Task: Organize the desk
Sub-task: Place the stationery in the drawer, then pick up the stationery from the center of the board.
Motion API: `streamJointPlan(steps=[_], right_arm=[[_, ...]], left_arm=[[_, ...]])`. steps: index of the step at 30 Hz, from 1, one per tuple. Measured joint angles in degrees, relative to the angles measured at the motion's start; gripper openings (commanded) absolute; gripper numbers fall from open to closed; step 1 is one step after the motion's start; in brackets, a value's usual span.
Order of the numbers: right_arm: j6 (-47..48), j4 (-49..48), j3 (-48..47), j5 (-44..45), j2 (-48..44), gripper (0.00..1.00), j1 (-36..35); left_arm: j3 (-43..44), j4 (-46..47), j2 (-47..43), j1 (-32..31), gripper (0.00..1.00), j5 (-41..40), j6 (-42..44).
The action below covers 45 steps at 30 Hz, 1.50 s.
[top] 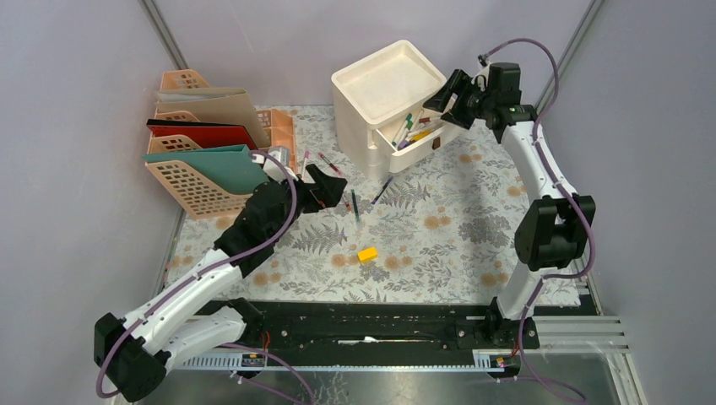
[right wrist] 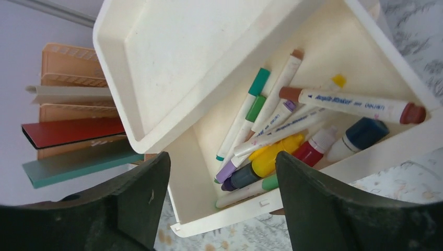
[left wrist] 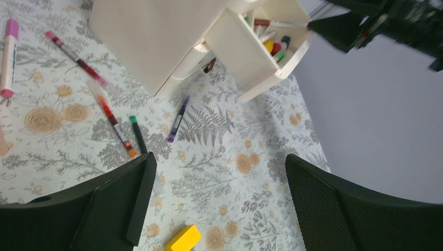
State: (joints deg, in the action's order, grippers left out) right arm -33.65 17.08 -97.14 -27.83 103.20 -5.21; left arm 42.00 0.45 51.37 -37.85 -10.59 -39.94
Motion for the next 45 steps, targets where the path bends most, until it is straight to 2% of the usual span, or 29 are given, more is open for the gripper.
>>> streamJointPlan(steps=[5, 9, 14, 17, 22, 28, 33, 38, 45], right_arm=[[10.64, 2.47, -4.09, -2.01, -0.90, 0.95, 0.07], [21.68, 4.11, -2.75, -12.59, -6.03, 0.98, 1.75], [33.00, 5.27, 6.25, -22.86, -17.42, 1.00, 7.96], [39.17, 7.65, 13.31, -24.63, -22.86, 1.00, 11.91], [45.83, 11.54, 23.39, -24.33, -26.82, 1.00, 14.01], [49.75, 13.62, 33.53, -23.69, -28.61, 1.00, 15.15], [50.62, 13.73, 35.08, -23.67, -28.61, 1.00, 15.50], [50.66, 13.09, 35.08, -23.67, -28.68, 1.00, 15.76], [50.64, 12.13, 36.61, -23.71, -29.97, 1.00, 16.22]], left_arm=[[2.34, -4.24, 3.74, 0.00, 0.99, 0.20, -0.02], [7.08, -9.05, 8.66, 0.00, 0.99, -0.35, -0.52], [14.73, -14.36, 18.12, -1.03, 0.98, -3.91, -2.54], [19.58, -17.84, 25.31, -1.75, 0.93, -7.37, -4.87], [24.48, -23.08, 36.04, -1.68, 0.84, -12.50, -7.91], [27.12, -24.79, 43.76, 2.97, 0.73, -13.44, -8.61], [33.53, -24.83, 50.97, 8.33, 0.73, -13.03, -6.67], [43.25, -25.46, 60.15, 12.57, 0.72, -10.71, 1.92], [46.53, -26.56, 65.85, 18.47, 0.70, -5.46, 14.38]])
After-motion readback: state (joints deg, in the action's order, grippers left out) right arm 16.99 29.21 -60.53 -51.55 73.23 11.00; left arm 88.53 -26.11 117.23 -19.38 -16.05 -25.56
